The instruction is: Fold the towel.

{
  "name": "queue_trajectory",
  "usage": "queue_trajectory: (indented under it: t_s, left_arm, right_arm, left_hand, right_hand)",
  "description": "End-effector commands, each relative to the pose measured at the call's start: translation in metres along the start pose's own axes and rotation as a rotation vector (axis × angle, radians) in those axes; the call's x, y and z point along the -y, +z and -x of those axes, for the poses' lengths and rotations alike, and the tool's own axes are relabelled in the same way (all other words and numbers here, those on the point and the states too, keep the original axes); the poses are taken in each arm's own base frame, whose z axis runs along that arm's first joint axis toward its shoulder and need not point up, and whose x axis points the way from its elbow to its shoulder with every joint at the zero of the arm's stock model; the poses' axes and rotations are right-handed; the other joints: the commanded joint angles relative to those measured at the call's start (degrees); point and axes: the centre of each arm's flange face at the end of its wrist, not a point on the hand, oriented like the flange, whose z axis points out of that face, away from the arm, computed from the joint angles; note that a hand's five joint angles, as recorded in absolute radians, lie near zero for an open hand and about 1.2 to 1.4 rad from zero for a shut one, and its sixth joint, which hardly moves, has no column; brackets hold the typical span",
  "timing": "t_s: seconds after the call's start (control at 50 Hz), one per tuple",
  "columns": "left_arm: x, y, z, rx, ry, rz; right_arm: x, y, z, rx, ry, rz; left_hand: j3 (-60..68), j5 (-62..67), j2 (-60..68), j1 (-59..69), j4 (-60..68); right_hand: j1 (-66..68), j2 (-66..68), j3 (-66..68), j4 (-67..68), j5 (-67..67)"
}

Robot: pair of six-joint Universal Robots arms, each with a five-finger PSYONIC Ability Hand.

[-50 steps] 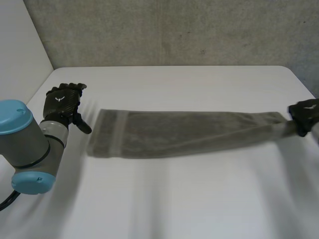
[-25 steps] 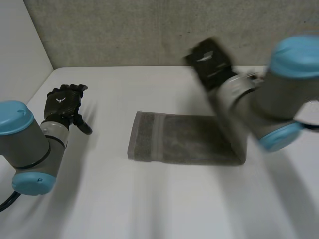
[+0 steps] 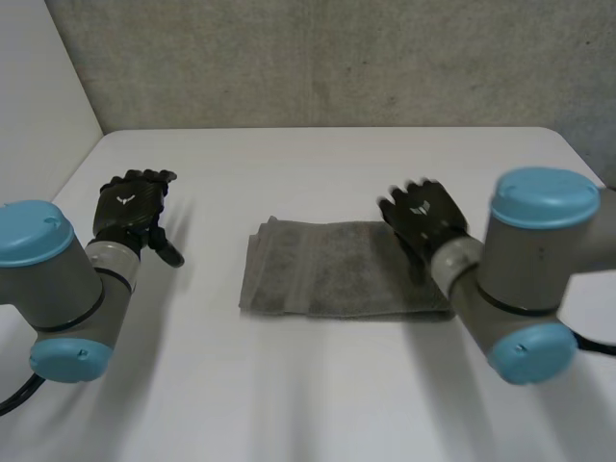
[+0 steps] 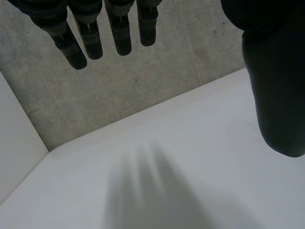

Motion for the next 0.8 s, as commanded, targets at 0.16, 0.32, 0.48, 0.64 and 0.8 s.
queue_trajectory:
  t_s: [0.16, 0.32, 0.48, 0.64, 0.8]
  left_arm:
    - [-0.003, -0.007, -0.012, -0.033, 0.004, 0.009]
    - [0.006, -0.012, -0.019, -0.05, 0.0, -0.014]
    - [0.043, -0.014, -0.024, -0.066, -0.01, -0.123]
    - [0.091, -0.005, -0.029, -0.087, -0.166, -0.25]
    - [0.091, -0.001, -0.033, -0.108, -0.24, -0.195]
  right_arm:
    - [-0.067, -0.016, -0.016, -0.014, 0.028, 0.217]
    - [-0.026, -0.006, -0.034, -0.076, 0.004, 0.066]
    - [0.071, -0.014, 0.048, 0.215, -0.081, -0.317]
    - [0.071, -0.014, 0.12, 0.464, -0.149, -0.396]
    - [0.071, -0.002, 0.078, 0.095, 0.065, -0.211]
  left_hand:
    - [-3.87, -12.37, -4.82, -4.51, -4.98]
    - [-3.87, -12.37, -4.82, -4.51, -4.98]
    - [-3.53, -12.04, -4.48, -4.17, -4.65]
    - [-3.36, -11.87, -4.32, -4.0, -4.48]
    - [-3.36, -11.87, -4.31, -4.0, -4.48]
  right_hand:
    - [53.53, 53.04, 53.24, 52.69, 53.85]
    - [66.41, 65.92, 66.12, 65.57, 66.73]
    - [66.41, 65.92, 66.12, 65.57, 66.73]
    - [20.38, 19.89, 20.09, 19.54, 20.7]
    - [-3.59, -4.08, -3.88, -4.43, -3.27]
